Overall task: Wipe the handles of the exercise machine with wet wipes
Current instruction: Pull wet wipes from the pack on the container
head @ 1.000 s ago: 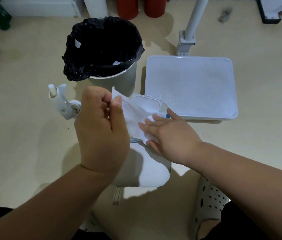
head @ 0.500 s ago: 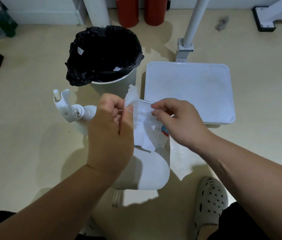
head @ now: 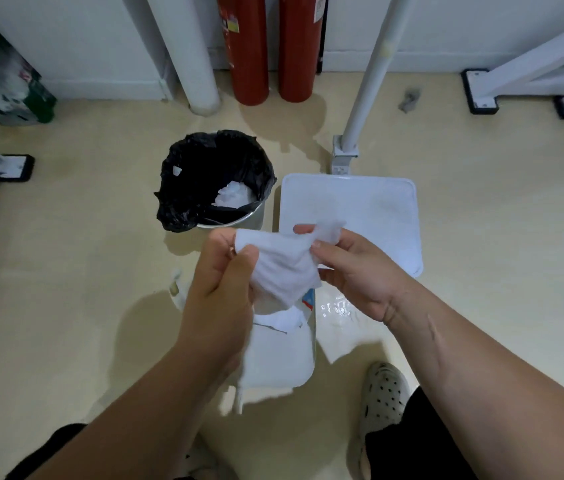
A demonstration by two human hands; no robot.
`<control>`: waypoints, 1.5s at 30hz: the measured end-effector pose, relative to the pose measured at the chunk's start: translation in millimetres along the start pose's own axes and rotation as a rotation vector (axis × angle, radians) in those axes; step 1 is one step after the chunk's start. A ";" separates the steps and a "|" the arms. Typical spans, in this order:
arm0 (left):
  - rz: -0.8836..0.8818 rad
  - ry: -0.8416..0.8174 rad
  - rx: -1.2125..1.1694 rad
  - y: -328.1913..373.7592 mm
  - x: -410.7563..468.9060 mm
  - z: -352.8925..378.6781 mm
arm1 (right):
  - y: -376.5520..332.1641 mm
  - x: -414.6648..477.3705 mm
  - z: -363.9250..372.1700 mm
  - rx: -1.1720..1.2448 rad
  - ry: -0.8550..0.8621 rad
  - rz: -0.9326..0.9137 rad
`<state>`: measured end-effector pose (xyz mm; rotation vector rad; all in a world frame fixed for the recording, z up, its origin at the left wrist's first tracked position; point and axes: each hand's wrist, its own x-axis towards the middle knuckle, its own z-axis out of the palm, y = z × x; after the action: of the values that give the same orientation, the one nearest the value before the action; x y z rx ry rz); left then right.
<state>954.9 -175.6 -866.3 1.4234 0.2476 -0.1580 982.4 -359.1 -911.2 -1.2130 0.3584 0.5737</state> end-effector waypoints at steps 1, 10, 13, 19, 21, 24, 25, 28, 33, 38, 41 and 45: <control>-0.034 0.017 -0.005 6.5 0.6 4.7 | -12.7 -6.0 3.8 -0.034 0.063 -0.029; -0.554 0.078 -0.468 47.9 5.1 47.7 | -72.2 -43.3 16.8 -0.354 0.459 -0.149; -0.656 0.125 -0.670 37.6 7.9 50.4 | -63.4 -40.4 18.0 -0.473 0.519 -0.164; -0.568 0.014 -0.139 15.8 8.8 51.9 | -34.1 -30.6 20.4 -0.288 0.559 -0.066; -0.437 0.026 0.232 4.5 6.9 47.3 | -27.7 -27.4 21.7 -0.175 0.521 -0.008; -0.365 0.141 0.420 -8.5 4.6 39.0 | -17.3 -21.4 20.1 -0.098 0.458 0.047; -0.331 0.143 0.481 -14.3 5.1 34.4 | -12.8 -19.3 18.9 -0.089 0.459 0.061; -0.225 0.108 0.593 -22.7 7.6 22.0 | -0.5 -14.8 15.2 -0.095 0.500 0.084; -0.147 0.160 0.844 -40.3 -0.1 -1.0 | 26.2 -8.6 -8.9 -0.245 0.700 0.181; -0.363 0.207 1.043 -69.9 -15.5 -17.8 | 50.4 -13.0 -27.6 -0.525 0.818 0.237; -0.462 0.233 1.041 -86.4 -9.4 -17.3 | 59.5 -16.6 -33.8 -0.609 0.835 0.217; -0.508 0.147 1.089 -109.5 0.6 -9.4 | 69.9 -22.8 -55.8 -0.506 1.000 0.263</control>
<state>926.8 -182.0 -972.4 2.4299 0.7136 -0.6804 925.0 -400.5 -970.4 -1.9152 1.2858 0.2341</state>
